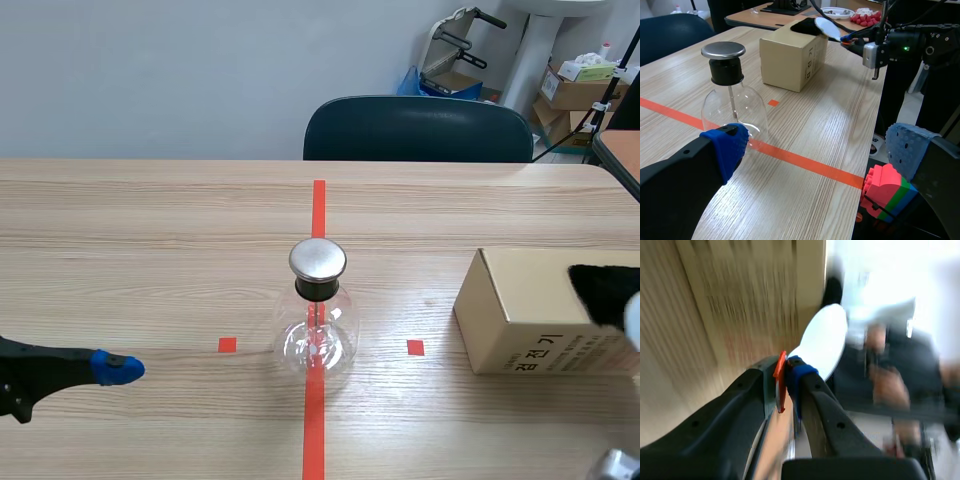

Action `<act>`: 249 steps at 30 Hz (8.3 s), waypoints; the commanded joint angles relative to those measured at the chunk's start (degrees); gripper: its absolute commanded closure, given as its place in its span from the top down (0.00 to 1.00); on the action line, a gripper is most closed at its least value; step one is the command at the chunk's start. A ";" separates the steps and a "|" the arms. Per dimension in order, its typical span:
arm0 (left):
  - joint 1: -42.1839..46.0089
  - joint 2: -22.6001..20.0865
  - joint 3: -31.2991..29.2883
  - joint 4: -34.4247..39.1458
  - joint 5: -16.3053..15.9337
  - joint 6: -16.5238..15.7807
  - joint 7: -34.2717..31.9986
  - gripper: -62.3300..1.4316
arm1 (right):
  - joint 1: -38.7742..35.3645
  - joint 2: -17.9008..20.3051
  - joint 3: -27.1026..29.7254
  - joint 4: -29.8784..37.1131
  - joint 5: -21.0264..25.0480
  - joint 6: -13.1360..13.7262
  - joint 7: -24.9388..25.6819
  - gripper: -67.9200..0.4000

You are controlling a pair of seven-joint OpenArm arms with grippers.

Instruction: Do the electroscope experiment

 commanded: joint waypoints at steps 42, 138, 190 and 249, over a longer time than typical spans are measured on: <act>-0.17 0.15 -0.22 0.92 -0.68 -0.09 -0.74 0.94 | -0.42 0.61 0.07 0.33 -0.55 1.57 -8.02 0.03; -24.17 28.72 4.50 -26.80 10.99 5.31 15.82 0.07 | 3.82 1.60 -43.87 24.79 -19.28 5.42 -50.88 0.03; -25.09 29.51 4.24 -26.86 12.11 8.92 19.04 0.07 | 3.54 1.75 -43.76 24.79 -19.28 5.90 -51.34 0.03; -25.07 29.51 4.24 -26.86 12.11 8.92 19.04 0.07 | 3.54 1.73 -43.76 24.79 -19.28 5.88 -51.36 0.03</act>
